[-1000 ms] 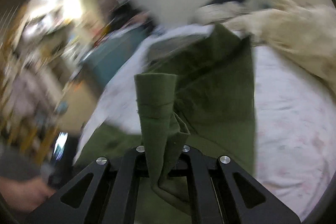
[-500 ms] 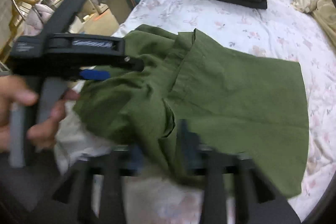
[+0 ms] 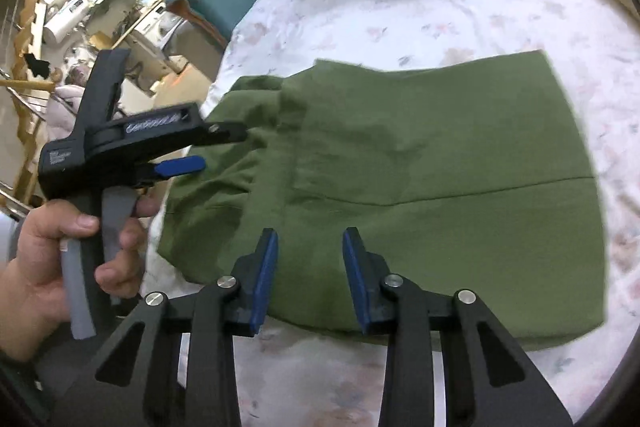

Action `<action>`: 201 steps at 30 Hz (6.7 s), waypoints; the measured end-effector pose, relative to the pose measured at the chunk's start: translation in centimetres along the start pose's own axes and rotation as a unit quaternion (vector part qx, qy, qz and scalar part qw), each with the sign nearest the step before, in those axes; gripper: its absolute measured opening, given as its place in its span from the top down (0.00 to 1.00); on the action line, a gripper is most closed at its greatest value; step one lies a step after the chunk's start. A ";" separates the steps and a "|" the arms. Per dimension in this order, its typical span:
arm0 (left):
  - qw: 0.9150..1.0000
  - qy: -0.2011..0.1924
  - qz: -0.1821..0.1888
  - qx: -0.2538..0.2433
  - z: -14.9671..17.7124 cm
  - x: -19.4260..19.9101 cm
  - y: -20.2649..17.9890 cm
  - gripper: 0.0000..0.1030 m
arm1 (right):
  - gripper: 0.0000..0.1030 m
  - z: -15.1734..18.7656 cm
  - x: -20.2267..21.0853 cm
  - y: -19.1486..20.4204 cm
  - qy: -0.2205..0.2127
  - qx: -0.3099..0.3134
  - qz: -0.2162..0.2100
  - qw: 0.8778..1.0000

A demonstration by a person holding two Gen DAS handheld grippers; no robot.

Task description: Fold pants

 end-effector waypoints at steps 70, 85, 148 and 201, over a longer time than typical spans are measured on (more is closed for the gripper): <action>0.957 0.065 -0.053 -0.279 5.9 -5.6 -7.1 0.42 | 0.88 7.3 10.0 -17.6 0.062 -0.262 0.249 0.930; 0.956 0.065 -0.051 -0.282 6.0 -5.5 -7.1 0.40 | 0.94 7.4 6.5 -17.3 0.129 -0.198 0.281 0.930; 0.990 -0.001 -0.027 -0.136 -0.3 3.4 -2.8 0.22 | 0.92 2.7 12.5 -15.5 -0.090 -0.313 0.042 0.945; 0.992 0.097 -0.044 -0.062 -3.4 2.7 9.3 0.95 | 0.29 -3.0 4.9 -0.5 -0.070 -0.109 -0.101 0.986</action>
Point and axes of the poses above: each gripper's, at about its wrist camera, not at the fingertips, and x roughly against the way its jaws point, y to its left, z to its underside, the point moved 8 cm from there along -x, roughly the way its jaws point, and after that the axes turned 2 degrees about y, right-handed, at the moved point
